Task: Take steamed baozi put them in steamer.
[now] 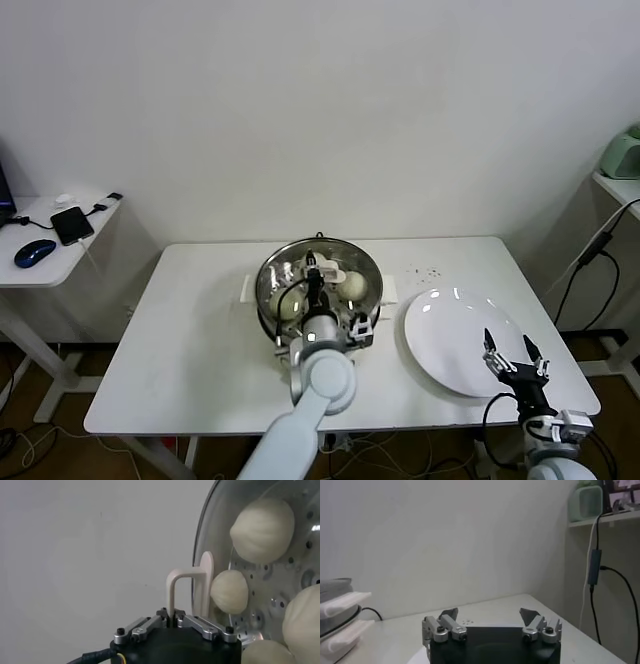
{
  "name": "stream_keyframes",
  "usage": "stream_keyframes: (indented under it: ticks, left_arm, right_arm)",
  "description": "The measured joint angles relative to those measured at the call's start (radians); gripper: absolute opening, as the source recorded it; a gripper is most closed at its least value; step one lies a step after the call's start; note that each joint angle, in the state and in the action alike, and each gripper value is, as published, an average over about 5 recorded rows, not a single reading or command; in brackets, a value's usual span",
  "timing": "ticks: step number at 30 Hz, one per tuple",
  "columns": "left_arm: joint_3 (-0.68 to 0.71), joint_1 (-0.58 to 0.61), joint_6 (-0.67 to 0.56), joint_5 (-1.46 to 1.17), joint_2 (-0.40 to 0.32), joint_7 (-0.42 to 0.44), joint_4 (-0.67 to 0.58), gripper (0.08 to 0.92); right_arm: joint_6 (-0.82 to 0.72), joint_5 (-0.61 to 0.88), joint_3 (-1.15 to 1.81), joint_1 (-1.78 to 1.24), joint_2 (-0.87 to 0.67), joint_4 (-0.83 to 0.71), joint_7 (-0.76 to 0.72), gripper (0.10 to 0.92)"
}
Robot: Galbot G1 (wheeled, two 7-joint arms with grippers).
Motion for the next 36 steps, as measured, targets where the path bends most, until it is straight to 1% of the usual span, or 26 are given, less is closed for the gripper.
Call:
stream_keyframes:
  ticks: [4, 7, 17, 26, 29, 32, 36]
  left_arm:
    - [0.001, 0.003, 0.0, 0.005, 0.0, -0.007, 0.004, 0.157]
    - [0.0, 0.007, 0.001, 0.004, 0.0, -0.011, 0.002, 0.194]
    - [0.009, 0.033, 0.002, -0.013, 0.0, -0.003, -0.044, 0.48]
    - [0.024, 0.073, -0.01, -0.029, 0.0, 0.022, -0.125, 0.738]
    - [0.026, 0.086, -0.016, -0.035, 0.0, 0.03, -0.151, 0.801]
    - [0.026, 0.1, -0.018, -0.041, 0.0, 0.039, -0.179, 0.82]
    - [0.02, 0.12, -0.018, -0.045, 0.0, 0.045, -0.224, 0.822]
  right_arm:
    - [0.0, 0.0, 0.001, 0.0, -0.001, 0.0, 0.0, 0.823]
    - [0.001, 0.0, 0.002, 0.0, -0.001, -0.002, 0.0, 0.823]
    - [0.002, 0.0, 0.002, 0.003, 0.0, -0.004, 0.0, 0.823]
    - [0.002, -0.002, -0.002, 0.006, -0.002, -0.012, 0.0, 0.823]
    - [0.001, -0.002, -0.004, 0.008, -0.004, -0.013, 0.0, 0.823]
    - [-0.001, -0.003, -0.005, 0.007, -0.005, -0.011, 0.0, 0.823]
    - [-0.001, -0.005, -0.011, 0.002, -0.005, -0.008, -0.003, 0.823]
